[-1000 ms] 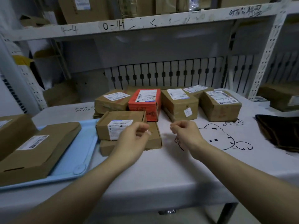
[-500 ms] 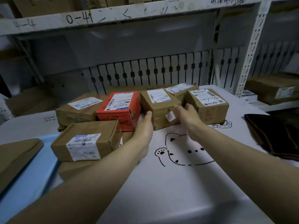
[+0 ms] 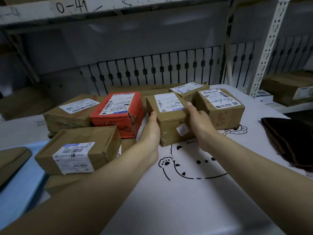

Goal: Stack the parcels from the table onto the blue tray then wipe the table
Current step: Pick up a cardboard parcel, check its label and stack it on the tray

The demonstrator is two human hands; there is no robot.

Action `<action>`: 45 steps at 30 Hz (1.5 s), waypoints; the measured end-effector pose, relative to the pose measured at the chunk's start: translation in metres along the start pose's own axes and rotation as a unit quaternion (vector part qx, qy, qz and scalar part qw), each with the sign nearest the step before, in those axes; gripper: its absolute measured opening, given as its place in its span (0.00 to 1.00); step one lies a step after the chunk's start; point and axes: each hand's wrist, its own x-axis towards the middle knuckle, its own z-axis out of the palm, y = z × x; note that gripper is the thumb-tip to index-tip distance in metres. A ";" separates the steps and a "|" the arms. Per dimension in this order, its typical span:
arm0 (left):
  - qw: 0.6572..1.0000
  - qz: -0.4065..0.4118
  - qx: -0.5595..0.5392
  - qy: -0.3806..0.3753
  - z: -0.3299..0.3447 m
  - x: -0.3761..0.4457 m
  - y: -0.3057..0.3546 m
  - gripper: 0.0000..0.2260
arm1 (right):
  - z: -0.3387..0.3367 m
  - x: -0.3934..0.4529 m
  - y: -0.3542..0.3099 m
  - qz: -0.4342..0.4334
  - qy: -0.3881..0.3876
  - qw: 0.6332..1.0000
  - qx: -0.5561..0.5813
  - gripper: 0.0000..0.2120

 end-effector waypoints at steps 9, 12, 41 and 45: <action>0.995 -0.086 0.036 -0.041 -0.023 -0.079 0.001 0.22 | -0.037 -0.049 0.005 0.058 -0.055 0.995 -0.066 0.35; 0.996 -0.083 -0.018 -0.035 -0.020 -0.093 0.003 0.17 | -0.038 -0.065 0.006 0.047 -0.067 0.995 -0.065 0.25; 0.969 0.144 0.052 -0.194 -0.108 -0.124 0.014 0.42 | -0.061 -0.139 0.010 -0.109 -0.311 0.941 -0.077 0.38; 0.957 0.175 0.120 -0.196 -0.121 -0.131 0.017 0.38 | -0.053 -0.144 0.008 -0.152 -0.289 0.933 -0.150 0.45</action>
